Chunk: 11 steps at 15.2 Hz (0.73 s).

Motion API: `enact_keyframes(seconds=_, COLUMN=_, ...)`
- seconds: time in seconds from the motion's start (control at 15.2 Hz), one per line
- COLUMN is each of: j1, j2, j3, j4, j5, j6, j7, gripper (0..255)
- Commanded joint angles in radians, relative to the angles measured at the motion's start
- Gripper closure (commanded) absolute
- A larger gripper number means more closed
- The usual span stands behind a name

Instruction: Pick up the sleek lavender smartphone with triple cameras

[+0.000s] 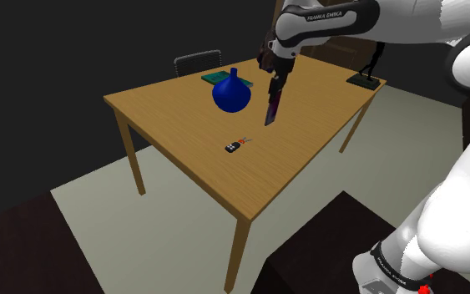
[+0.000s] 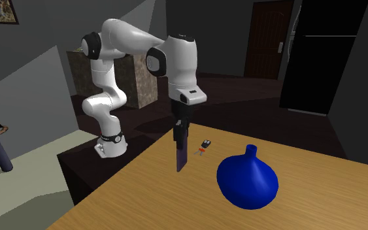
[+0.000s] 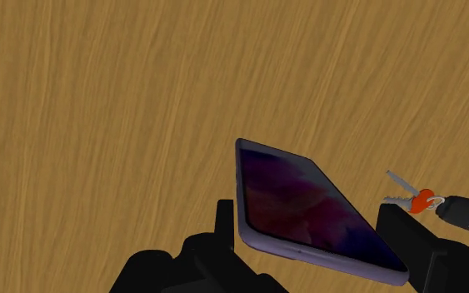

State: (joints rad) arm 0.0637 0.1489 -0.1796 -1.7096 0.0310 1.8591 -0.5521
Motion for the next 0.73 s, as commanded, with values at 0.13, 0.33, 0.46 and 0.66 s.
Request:
enact_keyframes(seconds=0.13, j1=0.0, j2=-0.002, j3=0.0, j4=0.052, j5=-0.001, j6=-0.054, j7=0.001, gripper=255)
enact_keyframes(seconds=0.33, j1=-0.001, j2=-0.002, j3=-0.001, j4=0.092, j5=-0.001, j6=-0.095, j7=0.001, gripper=255)
enact_keyframes(seconds=0.46, j1=-0.001, j2=-0.001, j3=-0.001, j4=0.121, j5=-0.001, j6=-0.122, j7=0.001, gripper=255)
enact_keyframes(seconds=0.66, j1=-0.002, j2=0.0, j3=-0.001, j4=0.138, j5=-0.001, j6=-0.138, j7=0.001, gripper=255)
